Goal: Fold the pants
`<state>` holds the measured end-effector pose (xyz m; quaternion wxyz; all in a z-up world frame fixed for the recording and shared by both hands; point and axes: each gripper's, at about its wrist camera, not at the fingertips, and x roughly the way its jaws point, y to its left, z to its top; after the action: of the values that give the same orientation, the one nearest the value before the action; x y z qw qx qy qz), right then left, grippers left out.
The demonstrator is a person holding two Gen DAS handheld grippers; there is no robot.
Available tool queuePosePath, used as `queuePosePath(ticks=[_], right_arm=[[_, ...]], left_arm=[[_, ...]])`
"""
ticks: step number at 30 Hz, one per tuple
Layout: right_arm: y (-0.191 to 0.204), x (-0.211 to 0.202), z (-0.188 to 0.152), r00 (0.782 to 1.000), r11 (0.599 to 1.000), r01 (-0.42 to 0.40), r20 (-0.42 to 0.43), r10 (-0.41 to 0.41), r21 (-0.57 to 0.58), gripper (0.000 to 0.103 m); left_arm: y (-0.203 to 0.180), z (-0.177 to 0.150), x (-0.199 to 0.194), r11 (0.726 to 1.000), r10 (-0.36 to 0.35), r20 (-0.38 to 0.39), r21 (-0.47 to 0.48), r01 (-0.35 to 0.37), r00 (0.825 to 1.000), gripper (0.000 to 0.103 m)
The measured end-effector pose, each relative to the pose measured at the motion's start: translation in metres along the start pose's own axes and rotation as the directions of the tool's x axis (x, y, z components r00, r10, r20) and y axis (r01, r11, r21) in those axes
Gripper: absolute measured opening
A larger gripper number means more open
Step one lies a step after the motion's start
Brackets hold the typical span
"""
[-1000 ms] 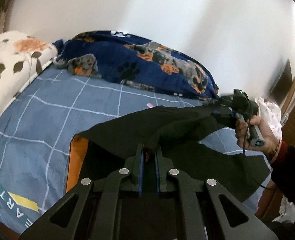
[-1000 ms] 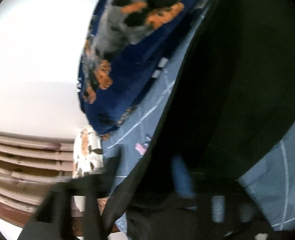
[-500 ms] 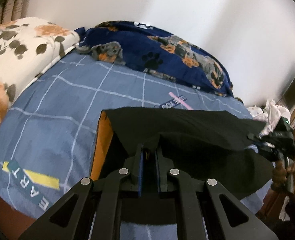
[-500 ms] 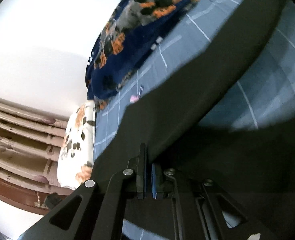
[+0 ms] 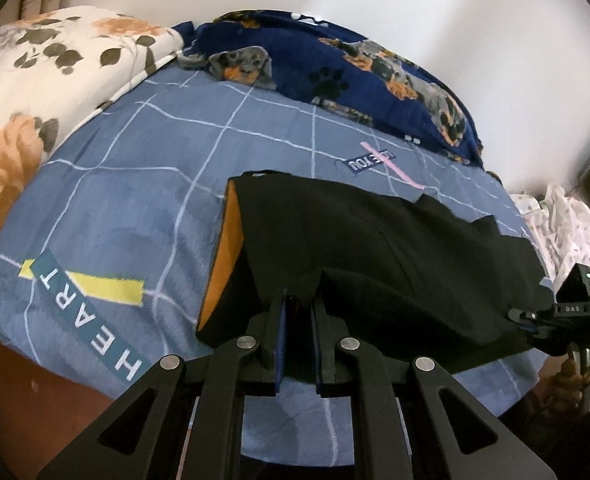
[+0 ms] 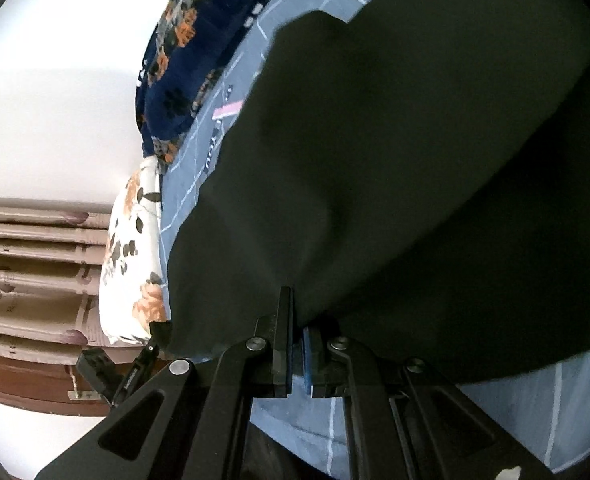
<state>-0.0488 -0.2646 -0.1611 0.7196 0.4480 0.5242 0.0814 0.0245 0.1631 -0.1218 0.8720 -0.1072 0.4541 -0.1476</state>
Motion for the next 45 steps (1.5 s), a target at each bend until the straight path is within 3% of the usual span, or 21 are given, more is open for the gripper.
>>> queuePosePath(ticks=[9, 13, 15, 19, 21, 25, 28, 32, 35, 39, 45], right_arm=[[-0.009, 0.023, -0.014, 0.998, 1.000, 0.014, -0.061, -0.012, 0.024, 0.006], [-0.008, 0.028, -0.015, 0.998, 1.000, 0.011, -0.070, -0.010, 0.023, 0.006], [-0.010, 0.029, -0.015, 0.997, 1.000, 0.006, -0.073, -0.004, 0.030, 0.006], [-0.011, 0.031, -0.017, 0.997, 0.999, -0.003, -0.078, 0.005, 0.037, 0.006], [-0.010, 0.032, -0.017, 0.997, 0.999, -0.005, -0.078, 0.007, 0.034, 0.007], [-0.012, 0.033, -0.016, 0.997, 0.999, -0.013, -0.081, 0.015, 0.032, 0.007], [-0.009, 0.032, -0.016, 0.997, 1.000, -0.012, -0.079, 0.013, 0.004, 0.008], [-0.006, 0.024, -0.012, 0.997, 0.999, -0.031, -0.077, 0.029, -0.022, 0.015], [-0.022, 0.001, 0.011, 0.996, 0.996, -0.088, -0.025, 0.088, 0.016, 0.032], [-0.048, -0.035, 0.051, 0.989, 0.994, -0.110, 0.106, 0.107, 0.025, 0.032], [-0.107, -0.096, 0.132, 0.937, 0.984, -0.162, 0.324, 0.130, 0.073, 0.032]], left_arm=[[0.010, -0.006, 0.000, 0.995, 0.096, -0.010, -0.023, -0.096, 0.995, 0.015], [0.026, -0.001, -0.017, 0.971, 0.229, 0.042, -0.082, -0.225, 0.973, 0.015], [0.031, 0.003, -0.031, 0.964, 0.251, 0.092, -0.111, -0.240, 0.964, 0.015], [0.009, 0.011, -0.048, 0.980, 0.199, 0.158, -0.057, -0.192, 0.967, 0.015], [-0.018, 0.010, -0.044, 0.993, 0.110, 0.146, 0.022, -0.114, 0.983, 0.016], [-0.061, -0.002, -0.002, 0.993, -0.038, -0.002, 0.114, 0.038, 0.999, 0.016], [-0.068, -0.015, 0.036, 0.994, -0.058, -0.114, 0.083, 0.068, 0.992, 0.016], [-0.054, -0.026, 0.052, 0.998, -0.053, -0.133, 0.008, 0.055, 0.990, 0.016], [-0.051, -0.028, 0.049, 0.999, -0.030, -0.127, 0.019, 0.033, 0.991, 0.017], [-0.049, -0.027, 0.049, 0.999, -0.023, -0.127, 0.019, 0.026, 0.992, 0.018], [-0.055, -0.027, 0.053, 0.999, 0.001, -0.120, 0.040, 0.004, 0.993, 0.018]])
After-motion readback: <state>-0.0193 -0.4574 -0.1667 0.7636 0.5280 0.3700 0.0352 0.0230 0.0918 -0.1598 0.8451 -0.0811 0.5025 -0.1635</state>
